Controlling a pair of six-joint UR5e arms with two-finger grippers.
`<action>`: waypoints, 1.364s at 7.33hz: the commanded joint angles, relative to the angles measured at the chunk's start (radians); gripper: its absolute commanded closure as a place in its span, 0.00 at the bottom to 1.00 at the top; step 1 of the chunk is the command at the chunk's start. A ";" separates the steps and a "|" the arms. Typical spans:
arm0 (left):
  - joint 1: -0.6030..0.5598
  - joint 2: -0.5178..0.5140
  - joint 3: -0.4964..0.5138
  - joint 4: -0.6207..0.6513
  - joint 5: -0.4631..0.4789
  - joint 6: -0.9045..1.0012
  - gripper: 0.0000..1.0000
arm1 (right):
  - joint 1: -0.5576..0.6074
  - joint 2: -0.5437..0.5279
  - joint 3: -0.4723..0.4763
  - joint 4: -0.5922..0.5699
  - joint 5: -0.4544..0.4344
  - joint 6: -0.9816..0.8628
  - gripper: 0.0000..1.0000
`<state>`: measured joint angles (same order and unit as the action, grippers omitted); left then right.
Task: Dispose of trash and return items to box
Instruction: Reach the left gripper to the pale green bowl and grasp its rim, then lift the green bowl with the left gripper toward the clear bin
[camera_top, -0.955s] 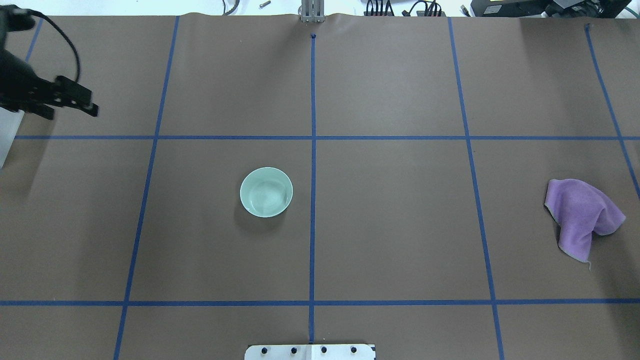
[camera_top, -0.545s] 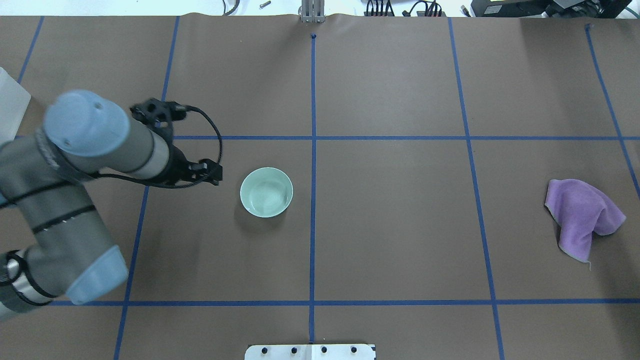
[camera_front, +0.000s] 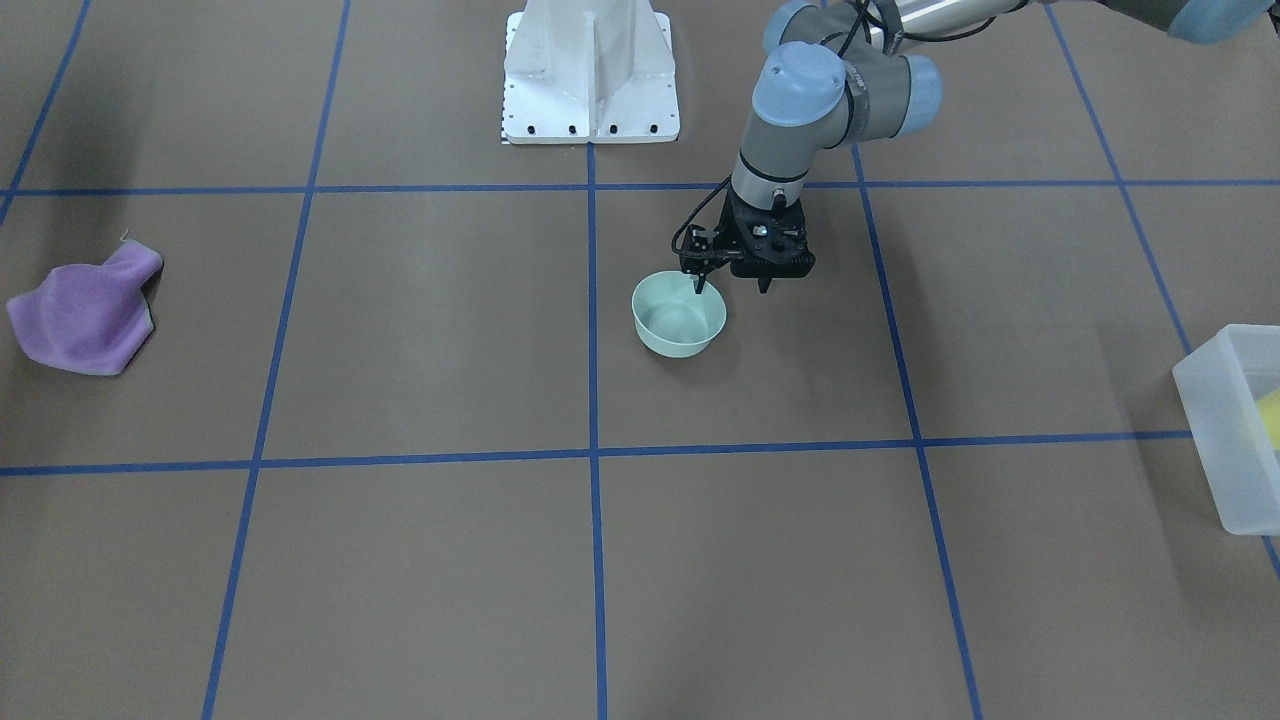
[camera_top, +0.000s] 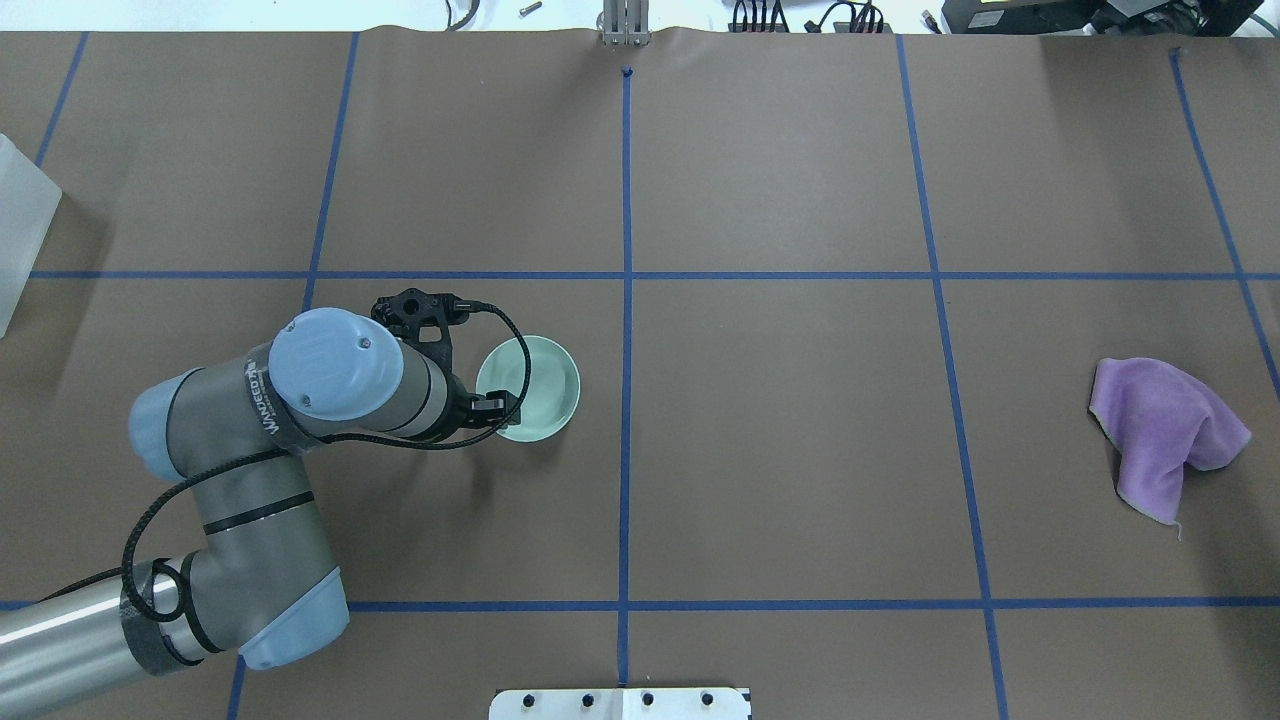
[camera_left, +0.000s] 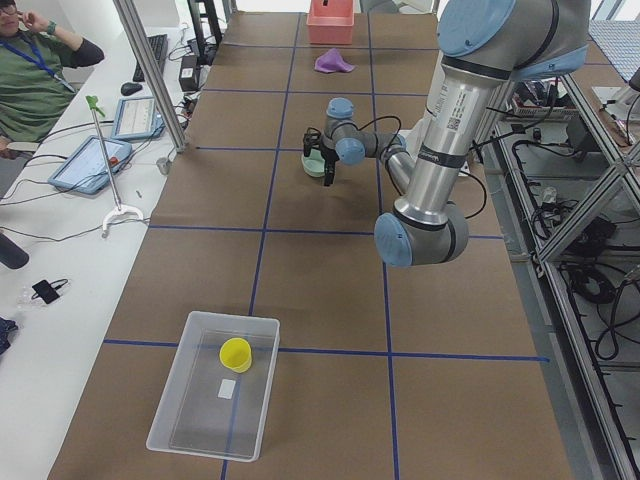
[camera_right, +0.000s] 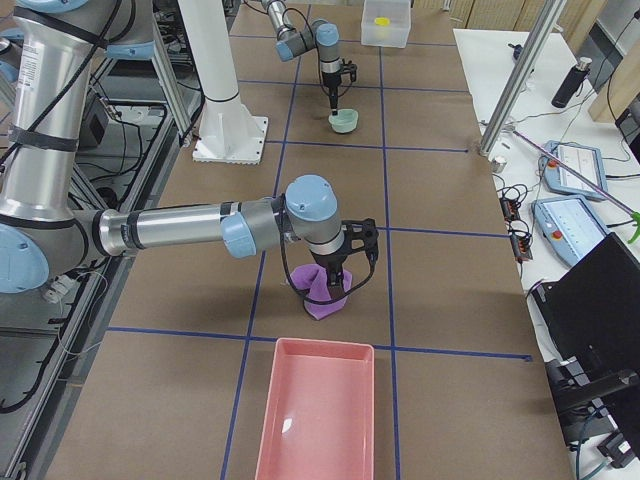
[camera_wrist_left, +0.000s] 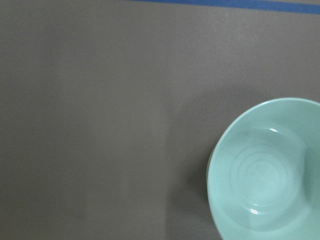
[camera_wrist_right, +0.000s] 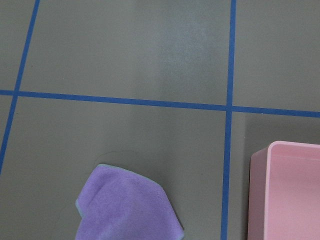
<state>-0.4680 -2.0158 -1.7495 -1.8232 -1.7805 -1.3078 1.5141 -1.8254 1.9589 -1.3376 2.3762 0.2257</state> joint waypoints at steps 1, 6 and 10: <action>0.003 -0.026 0.047 -0.027 0.003 -0.014 0.56 | 0.000 0.000 0.000 0.000 0.000 0.000 0.00; -0.035 -0.031 -0.033 -0.087 0.000 -0.045 1.00 | -0.002 0.000 0.000 0.000 0.000 -0.002 0.00; -0.367 0.164 -0.082 -0.077 -0.148 0.133 1.00 | -0.003 0.000 0.000 0.000 0.002 0.000 0.00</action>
<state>-0.7082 -1.9288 -1.8265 -1.9011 -1.8449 -1.2857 1.5116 -1.8255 1.9589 -1.3377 2.3771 0.2249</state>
